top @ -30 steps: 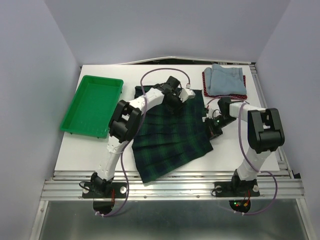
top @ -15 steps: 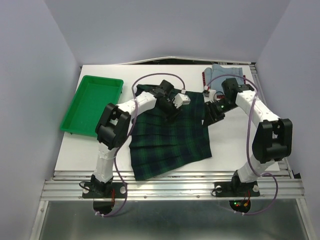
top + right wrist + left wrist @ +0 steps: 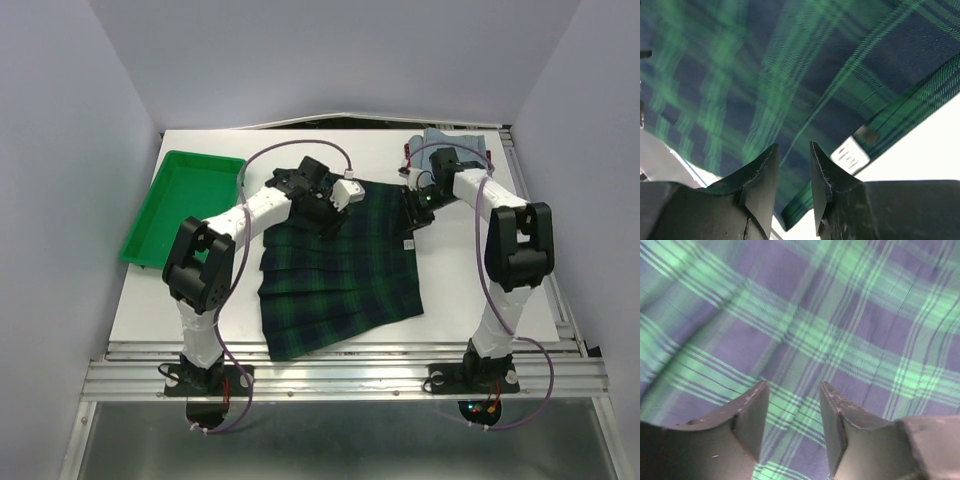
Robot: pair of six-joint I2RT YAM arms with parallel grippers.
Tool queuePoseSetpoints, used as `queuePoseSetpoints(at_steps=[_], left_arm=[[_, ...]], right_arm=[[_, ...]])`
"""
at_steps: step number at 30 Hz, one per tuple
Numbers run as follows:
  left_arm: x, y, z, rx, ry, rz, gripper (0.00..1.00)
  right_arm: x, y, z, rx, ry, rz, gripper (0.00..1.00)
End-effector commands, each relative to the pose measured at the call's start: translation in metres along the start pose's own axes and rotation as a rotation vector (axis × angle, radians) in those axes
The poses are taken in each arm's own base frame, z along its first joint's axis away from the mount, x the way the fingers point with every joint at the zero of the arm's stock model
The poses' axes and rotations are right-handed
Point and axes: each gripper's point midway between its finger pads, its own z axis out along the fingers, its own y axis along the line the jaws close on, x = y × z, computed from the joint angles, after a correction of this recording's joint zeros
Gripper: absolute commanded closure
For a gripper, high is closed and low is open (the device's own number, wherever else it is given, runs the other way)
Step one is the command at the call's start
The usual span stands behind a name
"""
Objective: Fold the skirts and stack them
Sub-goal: Flatten the skirt out
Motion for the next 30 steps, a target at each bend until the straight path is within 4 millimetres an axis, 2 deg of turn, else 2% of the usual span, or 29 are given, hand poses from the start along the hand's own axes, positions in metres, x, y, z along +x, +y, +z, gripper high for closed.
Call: queuePoseSetpoints(at_steps=[1, 4, 6, 9, 10, 11, 13, 14, 16, 18, 20, 21, 22, 23, 24, 25, 26, 27, 28, 29, 30], left_arm=[[0.047, -0.013, 0.019, 0.052, 0.112, -0.004, 0.46], [0.068, -0.020, 0.026, 0.082, 0.156, 0.017, 0.47], [0.084, -0.030, 0.032, 0.119, 0.190, 0.020, 0.48], [0.105, -0.048, 0.036, 0.161, 0.238, 0.042, 0.51], [0.109, -0.055, 0.035, 0.177, 0.246, 0.050, 0.51], [0.117, -0.073, 0.035, 0.223, 0.263, 0.061, 0.52], [0.124, -0.092, 0.033, 0.269, 0.283, 0.083, 0.54], [0.131, -0.110, 0.030, 0.305, 0.298, 0.101, 0.54], [0.129, -0.121, 0.024, 0.317, 0.287, 0.126, 0.56], [0.124, -0.127, 0.018, 0.329, 0.265, 0.127, 0.54], [0.097, -0.122, 0.005, 0.328, 0.208, 0.138, 0.51], [0.082, -0.118, -0.001, 0.324, 0.174, 0.140, 0.46], [0.069, -0.103, -0.009, 0.302, 0.135, 0.117, 0.43], [0.034, -0.094, -0.025, 0.305, 0.055, 0.138, 0.41], [0.018, -0.084, -0.035, 0.300, 0.017, 0.143, 0.38], [0.002, -0.071, -0.043, 0.287, -0.017, 0.145, 0.36], [-0.028, -0.042, -0.060, 0.238, -0.085, 0.141, 0.34], [-0.043, -0.027, -0.069, 0.210, -0.120, 0.143, 0.32], [-0.053, -0.012, -0.076, 0.189, -0.145, 0.139, 0.32], [-0.073, 0.021, -0.088, 0.120, -0.190, 0.134, 0.31], [-0.080, 0.039, -0.094, 0.076, -0.208, 0.120, 0.31]], right_arm=[[-0.011, -0.012, 0.007, 0.015, -0.034, -0.021, 0.64], [0.013, -0.025, 0.022, 0.041, 0.030, -0.047, 0.63], [0.037, -0.029, 0.032, 0.041, 0.094, -0.054, 0.62], [0.062, -0.028, 0.040, 0.043, 0.164, -0.088, 0.61], [0.066, -0.026, 0.042, 0.042, 0.178, -0.106, 0.61], [0.071, -0.025, 0.040, 0.043, 0.188, -0.111, 0.61], [0.083, -0.019, 0.042, 0.032, 0.231, -0.150, 0.61], [0.091, -0.016, 0.039, 0.022, 0.257, -0.145, 0.62], [0.105, -0.002, 0.037, -0.021, 0.294, -0.188, 0.62], [0.109, 0.010, 0.025, -0.048, 0.298, -0.197, 0.61], [0.100, 0.015, 0.017, -0.038, 0.269, -0.236, 0.58], [0.084, 0.018, 0.010, -0.022, 0.233, -0.262, 0.56], [0.073, 0.021, 0.005, -0.012, 0.203, -0.285, 0.55], [0.061, 0.026, -0.003, -0.007, 0.175, -0.305, 0.53], [0.033, 0.033, -0.013, 0.005, 0.114, -0.349, 0.46], [0.018, 0.034, -0.020, 0.012, 0.075, -0.355, 0.41], [0.004, 0.035, -0.022, 0.018, 0.052, -0.372, 0.35], [-0.025, 0.038, -0.033, 0.050, -0.007, -0.418, 0.34], [-0.040, 0.034, -0.038, 0.071, -0.035, -0.423, 0.32], [-0.052, 0.026, -0.030, 0.079, -0.041, -0.427, 0.31], [-0.062, 0.019, -0.029, 0.104, -0.048, -0.435, 0.31]])
